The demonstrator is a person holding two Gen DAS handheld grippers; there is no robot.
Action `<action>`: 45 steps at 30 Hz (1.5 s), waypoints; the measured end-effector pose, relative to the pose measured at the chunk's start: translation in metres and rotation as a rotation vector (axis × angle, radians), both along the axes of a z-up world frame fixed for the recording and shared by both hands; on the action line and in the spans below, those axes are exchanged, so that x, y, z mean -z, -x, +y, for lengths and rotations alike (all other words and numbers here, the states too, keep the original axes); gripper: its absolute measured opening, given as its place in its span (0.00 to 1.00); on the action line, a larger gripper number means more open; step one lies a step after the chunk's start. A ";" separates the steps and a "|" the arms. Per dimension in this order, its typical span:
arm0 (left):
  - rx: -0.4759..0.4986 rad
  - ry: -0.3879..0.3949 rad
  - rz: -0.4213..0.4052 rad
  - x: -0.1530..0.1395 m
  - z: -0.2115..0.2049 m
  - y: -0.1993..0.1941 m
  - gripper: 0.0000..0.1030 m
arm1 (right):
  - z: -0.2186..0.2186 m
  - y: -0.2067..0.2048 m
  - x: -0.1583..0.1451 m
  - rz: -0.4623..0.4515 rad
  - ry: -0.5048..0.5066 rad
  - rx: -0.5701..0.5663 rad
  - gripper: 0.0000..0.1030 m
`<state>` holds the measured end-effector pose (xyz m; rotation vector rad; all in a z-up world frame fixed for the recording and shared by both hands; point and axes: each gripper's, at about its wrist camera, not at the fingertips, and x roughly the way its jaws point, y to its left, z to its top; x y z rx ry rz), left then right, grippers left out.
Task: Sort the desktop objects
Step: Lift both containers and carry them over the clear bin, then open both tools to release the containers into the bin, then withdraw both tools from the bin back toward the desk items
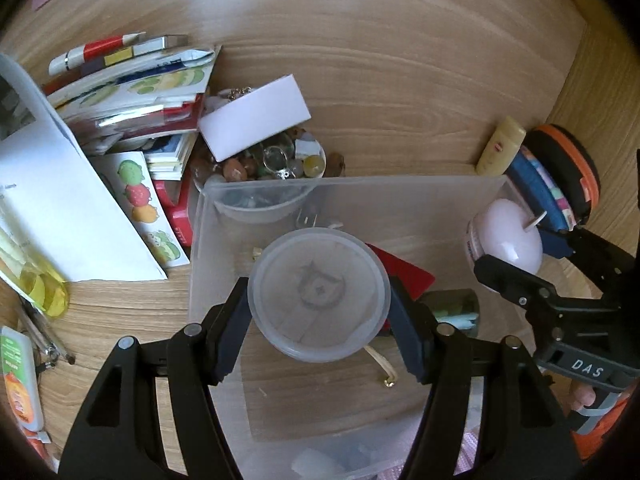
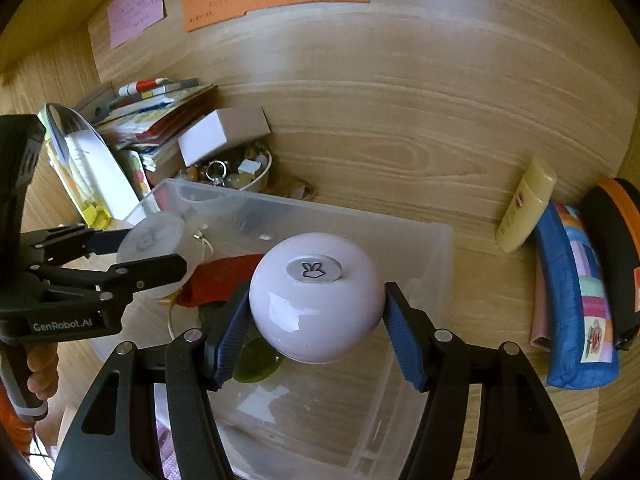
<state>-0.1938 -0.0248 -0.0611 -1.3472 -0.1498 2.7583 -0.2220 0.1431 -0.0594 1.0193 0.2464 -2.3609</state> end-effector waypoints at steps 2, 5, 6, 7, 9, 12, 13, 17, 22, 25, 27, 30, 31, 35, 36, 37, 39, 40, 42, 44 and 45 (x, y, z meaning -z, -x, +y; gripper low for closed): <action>0.010 -0.005 -0.012 0.001 0.002 0.002 0.63 | -0.002 0.000 0.002 -0.002 -0.012 0.000 0.59; 0.013 0.011 -0.014 0.002 0.004 0.004 0.63 | -0.008 0.001 0.008 -0.012 -0.030 -0.005 0.59; 0.015 0.010 -0.014 0.002 0.004 0.004 0.63 | -0.010 0.000 0.009 -0.009 -0.039 -0.006 0.59; 0.019 0.008 -0.016 0.002 0.005 0.005 0.63 | -0.012 0.000 0.010 -0.010 -0.044 -0.009 0.59; 0.024 0.014 -0.017 0.003 0.005 0.005 0.63 | -0.015 -0.003 0.012 0.001 -0.054 -0.013 0.58; 0.027 0.039 -0.018 0.004 0.008 0.005 0.63 | -0.019 -0.008 0.012 0.043 -0.077 -0.017 0.58; 0.028 0.044 -0.019 0.004 0.009 0.005 0.63 | -0.020 -0.010 0.011 0.055 -0.082 -0.019 0.58; 0.022 0.042 -0.025 0.003 0.008 0.005 0.63 | -0.022 -0.013 0.011 0.076 -0.091 -0.025 0.59; 0.005 0.069 -0.024 0.000 0.012 0.006 0.63 | -0.022 -0.014 0.011 0.080 -0.085 -0.029 0.62; 0.006 0.072 0.015 -0.014 0.010 -0.001 0.66 | -0.019 -0.016 0.008 0.091 -0.062 -0.030 0.71; 0.010 0.082 0.032 -0.021 0.009 -0.004 0.71 | -0.018 -0.018 0.006 0.106 -0.055 -0.026 0.75; 0.013 0.106 0.057 -0.029 0.011 -0.010 0.73 | -0.017 -0.020 0.003 0.113 -0.046 -0.033 0.76; 0.014 0.110 0.061 -0.031 0.011 -0.012 0.73 | -0.018 -0.020 0.002 0.114 -0.045 -0.033 0.77; 0.009 0.119 0.076 -0.037 0.010 -0.017 0.78 | -0.018 -0.024 0.000 0.136 -0.052 -0.030 0.80; 0.003 0.120 0.080 -0.038 0.009 -0.019 0.81 | -0.019 -0.025 0.000 0.146 -0.057 -0.030 0.81; -0.004 0.122 0.085 -0.040 0.008 -0.021 0.81 | -0.020 -0.026 0.000 0.153 -0.066 -0.032 0.82; -0.016 0.129 0.091 -0.042 0.007 -0.025 0.86 | -0.022 -0.028 0.000 0.161 -0.077 -0.034 0.84; -0.022 0.132 0.093 -0.042 0.006 -0.027 0.88 | -0.023 -0.028 0.000 0.163 -0.080 -0.037 0.85; -0.035 0.144 0.097 -0.044 0.005 -0.032 0.92 | -0.024 -0.030 -0.002 0.165 -0.083 -0.043 0.86; -0.043 0.149 0.107 -0.048 0.006 -0.038 0.92 | -0.024 -0.031 -0.003 0.158 -0.079 -0.053 0.91; -0.044 0.147 0.114 -0.050 0.006 -0.042 0.92 | -0.023 -0.032 -0.005 0.156 -0.075 -0.060 0.91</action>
